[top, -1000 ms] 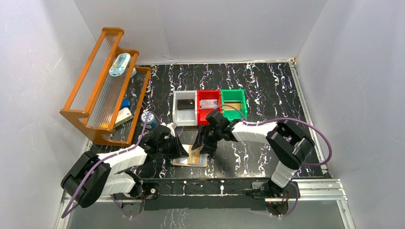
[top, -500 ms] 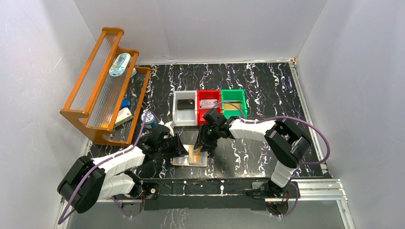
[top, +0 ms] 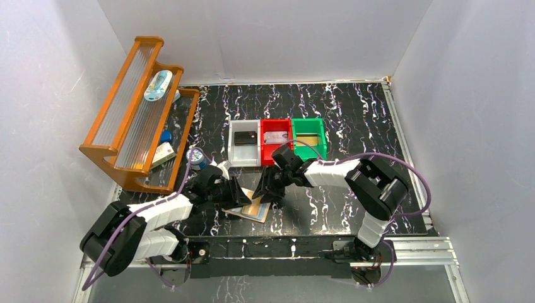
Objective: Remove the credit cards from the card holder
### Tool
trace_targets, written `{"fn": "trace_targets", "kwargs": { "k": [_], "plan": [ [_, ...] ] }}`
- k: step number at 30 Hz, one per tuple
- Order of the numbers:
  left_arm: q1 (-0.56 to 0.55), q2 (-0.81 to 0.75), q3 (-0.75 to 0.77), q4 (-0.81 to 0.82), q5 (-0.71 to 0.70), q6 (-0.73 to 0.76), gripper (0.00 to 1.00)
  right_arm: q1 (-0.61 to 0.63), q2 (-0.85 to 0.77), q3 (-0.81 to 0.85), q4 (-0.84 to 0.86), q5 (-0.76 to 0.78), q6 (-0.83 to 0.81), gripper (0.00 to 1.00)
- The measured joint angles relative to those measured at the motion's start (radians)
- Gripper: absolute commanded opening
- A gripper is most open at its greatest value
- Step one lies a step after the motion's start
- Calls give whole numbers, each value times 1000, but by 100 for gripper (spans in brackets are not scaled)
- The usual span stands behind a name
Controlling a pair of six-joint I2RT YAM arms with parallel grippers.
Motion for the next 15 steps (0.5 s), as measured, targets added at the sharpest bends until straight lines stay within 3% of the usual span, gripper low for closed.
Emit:
{"fn": "trace_targets", "kwargs": {
  "k": [3, 5, 15],
  "plan": [
    [15, 19, -9, 23, 20, -11, 20, -6, 1, -21, 32, -26, 24, 50],
    [22, 31, -14, 37, 32, -17, 2, -10, 1, -27, 40, -36, 33, 50],
    [32, 45, -18, 41, 63, -27, 0, -22, -1, -4, -17, -31, 27, 56]
  ]
}}
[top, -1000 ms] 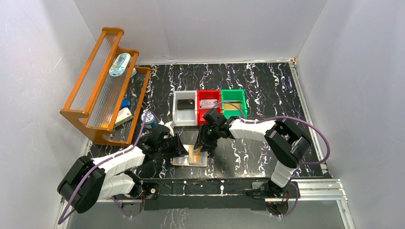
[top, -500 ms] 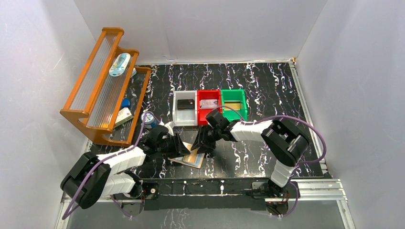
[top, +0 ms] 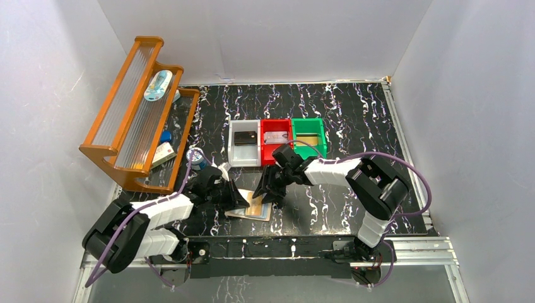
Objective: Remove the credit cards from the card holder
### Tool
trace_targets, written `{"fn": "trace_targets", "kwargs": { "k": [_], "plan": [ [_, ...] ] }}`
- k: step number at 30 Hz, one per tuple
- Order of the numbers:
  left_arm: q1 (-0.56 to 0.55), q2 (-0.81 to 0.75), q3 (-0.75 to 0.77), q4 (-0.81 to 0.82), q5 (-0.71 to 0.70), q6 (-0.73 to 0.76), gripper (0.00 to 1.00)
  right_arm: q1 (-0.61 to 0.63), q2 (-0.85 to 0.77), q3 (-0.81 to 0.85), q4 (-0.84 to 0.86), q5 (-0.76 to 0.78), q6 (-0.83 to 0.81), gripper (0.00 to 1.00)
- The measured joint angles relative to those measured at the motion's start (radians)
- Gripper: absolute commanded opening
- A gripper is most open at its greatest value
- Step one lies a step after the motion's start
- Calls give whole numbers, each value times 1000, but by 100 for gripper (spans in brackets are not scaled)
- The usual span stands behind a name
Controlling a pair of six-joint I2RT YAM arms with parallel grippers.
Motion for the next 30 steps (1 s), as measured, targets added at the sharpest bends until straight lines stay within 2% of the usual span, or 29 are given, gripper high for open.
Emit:
{"fn": "trace_targets", "kwargs": {
  "k": [9, 25, 30],
  "plan": [
    [-44, -113, 1, -93, -61, 0, 0, 47, -14, 74, -133, 117, -60, 59],
    [-50, -184, 33, -232, -161, 39, 0, 55, -14, 79, -135, 135, -74, 59],
    [-50, -186, 58, -288, -184, 76, 34, 50, -14, 83, -142, 141, -99, 56]
  ]
}}
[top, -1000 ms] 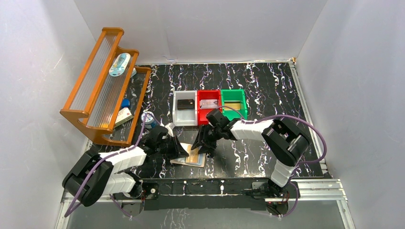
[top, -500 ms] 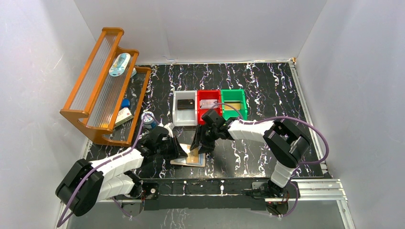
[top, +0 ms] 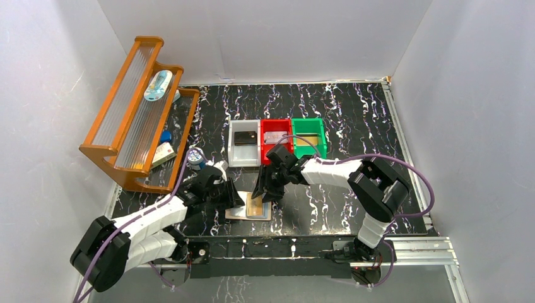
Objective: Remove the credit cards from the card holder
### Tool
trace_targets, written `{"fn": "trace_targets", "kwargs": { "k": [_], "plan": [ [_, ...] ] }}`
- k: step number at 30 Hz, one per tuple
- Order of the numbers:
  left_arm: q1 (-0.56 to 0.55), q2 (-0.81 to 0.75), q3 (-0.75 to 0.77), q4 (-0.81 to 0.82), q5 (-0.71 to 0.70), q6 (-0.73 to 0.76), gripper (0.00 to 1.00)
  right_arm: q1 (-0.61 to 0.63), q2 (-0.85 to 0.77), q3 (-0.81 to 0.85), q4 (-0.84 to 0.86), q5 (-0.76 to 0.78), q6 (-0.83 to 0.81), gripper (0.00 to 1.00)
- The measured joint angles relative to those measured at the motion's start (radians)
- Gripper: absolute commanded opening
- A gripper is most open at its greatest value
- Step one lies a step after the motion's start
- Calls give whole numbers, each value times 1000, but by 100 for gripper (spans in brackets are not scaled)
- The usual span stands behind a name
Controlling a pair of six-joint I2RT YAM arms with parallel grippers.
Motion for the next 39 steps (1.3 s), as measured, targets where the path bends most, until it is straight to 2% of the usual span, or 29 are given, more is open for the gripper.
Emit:
{"fn": "trace_targets", "kwargs": {
  "k": [4, 7, 16, 18, 21, 23, 30, 34, 39],
  "plan": [
    [0, 7, 56, -52, -28, 51, 46, -11, 0, 0, -6, 0, -19, 56],
    [0, 31, 82, -67, -39, 87, 47, -12, 0, 5, -14, 5, -29, 55],
    [0, 96, 66, -39, -27, 96, 26, -23, 0, -13, 18, -26, -42, 52],
    [1, 94, 45, -3, -13, 79, 24, -24, 1, -16, 31, -34, -37, 51],
    [1, 92, 14, 49, 20, 58, 19, -21, 8, -16, 47, -46, -37, 46],
    [0, 95, 0, 72, 48, 50, 18, -20, 15, -14, 48, -49, -40, 46],
    [0, 96, -18, 94, 121, 50, 22, -16, 13, 4, 21, -27, -63, 45],
    [0, 86, -22, 103, 138, 46, 29, -16, 13, -15, 73, -61, -47, 44],
    [0, 72, -48, 140, 146, 11, 31, -17, 25, -48, 147, -109, 3, 43]
  ]
}}
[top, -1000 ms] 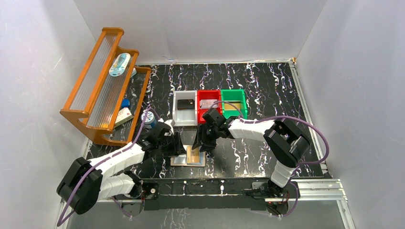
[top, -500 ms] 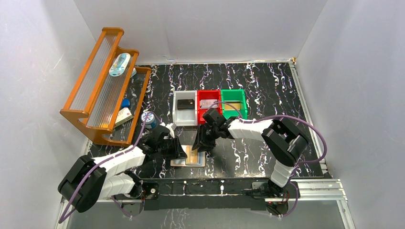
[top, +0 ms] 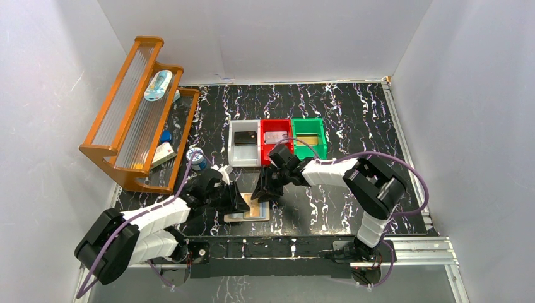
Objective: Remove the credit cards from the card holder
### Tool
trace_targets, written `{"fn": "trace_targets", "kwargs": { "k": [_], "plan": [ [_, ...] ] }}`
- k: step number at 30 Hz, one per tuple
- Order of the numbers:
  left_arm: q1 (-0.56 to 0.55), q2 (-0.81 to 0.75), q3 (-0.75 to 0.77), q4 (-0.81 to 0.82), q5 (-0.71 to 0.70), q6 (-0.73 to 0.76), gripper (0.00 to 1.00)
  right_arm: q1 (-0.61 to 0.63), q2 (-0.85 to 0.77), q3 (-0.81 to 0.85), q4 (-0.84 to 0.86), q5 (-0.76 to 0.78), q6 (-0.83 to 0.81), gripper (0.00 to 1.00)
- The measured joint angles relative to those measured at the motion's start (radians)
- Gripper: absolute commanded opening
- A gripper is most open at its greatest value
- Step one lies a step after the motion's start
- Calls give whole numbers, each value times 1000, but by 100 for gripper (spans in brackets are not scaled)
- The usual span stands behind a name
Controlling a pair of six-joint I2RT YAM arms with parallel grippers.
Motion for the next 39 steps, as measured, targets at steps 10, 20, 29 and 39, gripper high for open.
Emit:
{"fn": "trace_targets", "kwargs": {
  "k": [10, 20, 29, 39],
  "plan": [
    [2, 22, -23, 85, 22, -117, 42, -5, 11, -68, 137, -48, 114, 44],
    [14, 95, -23, 103, 24, -176, 0, -3, 8, -112, 208, -54, 166, 45],
    [6, -104, -6, -98, -161, -166, 0, 2, -22, -20, 2, 75, 76, 51],
    [31, 48, 332, -310, -259, 146, 71, 2, -215, -64, -184, 166, -72, 55]
  ]
}}
